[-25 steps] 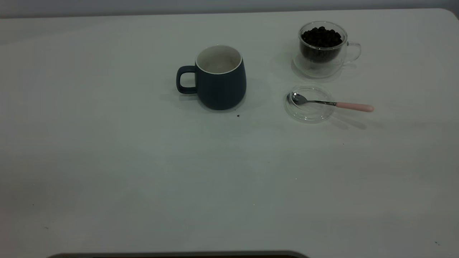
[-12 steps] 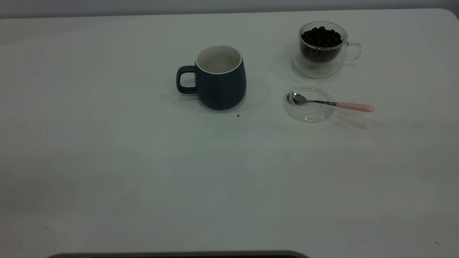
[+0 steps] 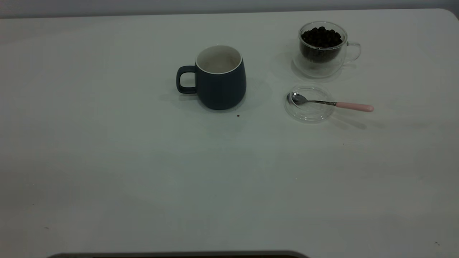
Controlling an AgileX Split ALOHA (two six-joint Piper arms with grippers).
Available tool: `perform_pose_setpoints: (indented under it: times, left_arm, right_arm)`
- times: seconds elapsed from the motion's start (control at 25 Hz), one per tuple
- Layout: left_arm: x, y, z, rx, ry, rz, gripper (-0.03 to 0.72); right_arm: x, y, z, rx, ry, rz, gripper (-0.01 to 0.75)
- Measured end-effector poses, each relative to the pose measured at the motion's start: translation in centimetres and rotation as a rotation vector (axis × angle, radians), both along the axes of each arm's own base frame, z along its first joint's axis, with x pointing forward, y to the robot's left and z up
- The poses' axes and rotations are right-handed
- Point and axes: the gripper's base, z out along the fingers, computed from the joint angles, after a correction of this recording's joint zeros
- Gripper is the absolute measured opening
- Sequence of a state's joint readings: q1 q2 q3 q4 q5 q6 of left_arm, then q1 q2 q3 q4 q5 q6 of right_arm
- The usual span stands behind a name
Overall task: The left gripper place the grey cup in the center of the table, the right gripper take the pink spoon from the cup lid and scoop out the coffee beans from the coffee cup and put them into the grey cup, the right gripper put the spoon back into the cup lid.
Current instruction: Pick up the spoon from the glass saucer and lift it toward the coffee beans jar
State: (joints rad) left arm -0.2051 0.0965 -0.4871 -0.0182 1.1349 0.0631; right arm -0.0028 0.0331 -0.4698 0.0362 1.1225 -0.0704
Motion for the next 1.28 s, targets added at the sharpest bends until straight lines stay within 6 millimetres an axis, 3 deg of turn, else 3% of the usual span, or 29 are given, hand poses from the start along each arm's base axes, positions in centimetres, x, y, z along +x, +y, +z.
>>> perform_pose_setpoints:
  times: [0.4,1.28]
  left_arm:
    - [-1.5,0.1,-0.1,-0.046,-0.108,0.185,0.567]
    - [-1.5,0.1,-0.1,-0.048,-0.109,0.199,0.567]
  right_arm:
    - [0.0,0.0,0.0,0.000,0.000,0.000,0.580]
    - [0.0,0.0,0.0,0.000,0.000,0.000,0.580]
